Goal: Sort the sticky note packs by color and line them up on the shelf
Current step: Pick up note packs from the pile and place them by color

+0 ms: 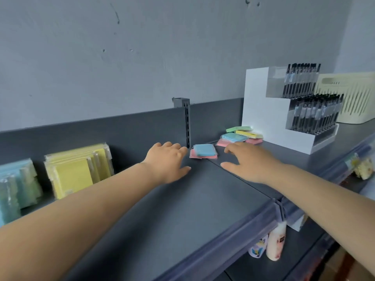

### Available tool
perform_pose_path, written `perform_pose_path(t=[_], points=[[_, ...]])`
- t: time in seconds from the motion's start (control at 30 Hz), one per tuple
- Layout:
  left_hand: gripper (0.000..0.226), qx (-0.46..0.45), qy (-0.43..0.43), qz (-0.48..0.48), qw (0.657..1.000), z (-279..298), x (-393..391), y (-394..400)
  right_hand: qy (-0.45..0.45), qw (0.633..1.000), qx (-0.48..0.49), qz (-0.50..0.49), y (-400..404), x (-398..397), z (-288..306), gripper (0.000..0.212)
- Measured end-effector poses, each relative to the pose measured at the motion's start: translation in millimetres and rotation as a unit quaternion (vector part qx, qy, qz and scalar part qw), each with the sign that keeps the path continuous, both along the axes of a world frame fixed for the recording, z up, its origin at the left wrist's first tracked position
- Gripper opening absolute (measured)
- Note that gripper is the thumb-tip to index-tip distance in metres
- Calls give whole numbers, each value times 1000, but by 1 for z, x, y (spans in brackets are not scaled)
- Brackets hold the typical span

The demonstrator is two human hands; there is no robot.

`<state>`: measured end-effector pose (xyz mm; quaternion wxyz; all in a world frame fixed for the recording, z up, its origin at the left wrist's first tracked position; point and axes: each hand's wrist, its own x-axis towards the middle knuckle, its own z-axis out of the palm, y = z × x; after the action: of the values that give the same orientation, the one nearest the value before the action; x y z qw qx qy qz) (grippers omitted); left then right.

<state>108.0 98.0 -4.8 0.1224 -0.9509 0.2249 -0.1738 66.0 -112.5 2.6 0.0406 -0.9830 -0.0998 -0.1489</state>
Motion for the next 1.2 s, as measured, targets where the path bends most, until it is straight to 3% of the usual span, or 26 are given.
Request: perform_pose_path(t=[0.4,0.63,0.77,0.9,1.0,1.1,1.2], points=[[43,-80,48,-32,995,-13,70,-22,86,987,129,32,-10,103,-1,40],[49,-128,104,17,986,-23,92,-25,149,982,106,44,-7,145,3,56],[52,-155,126,28,979,-27,99,-27,205,976,36,65,-4,162,-1,46],[57,-198,143,50,968,-31,102,-31,176,976,109,67,-11,171,1,56],[61,-250,161,84,951,-31,106,-35,147,970,181,73,-26,179,5,42],[63,-313,158,112,930,-33,110,-39,146,940,295,96,-39,186,10,24],[46,-329,163,134,921,-30,110,-47,149,916,350,128,-47,188,15,18]])
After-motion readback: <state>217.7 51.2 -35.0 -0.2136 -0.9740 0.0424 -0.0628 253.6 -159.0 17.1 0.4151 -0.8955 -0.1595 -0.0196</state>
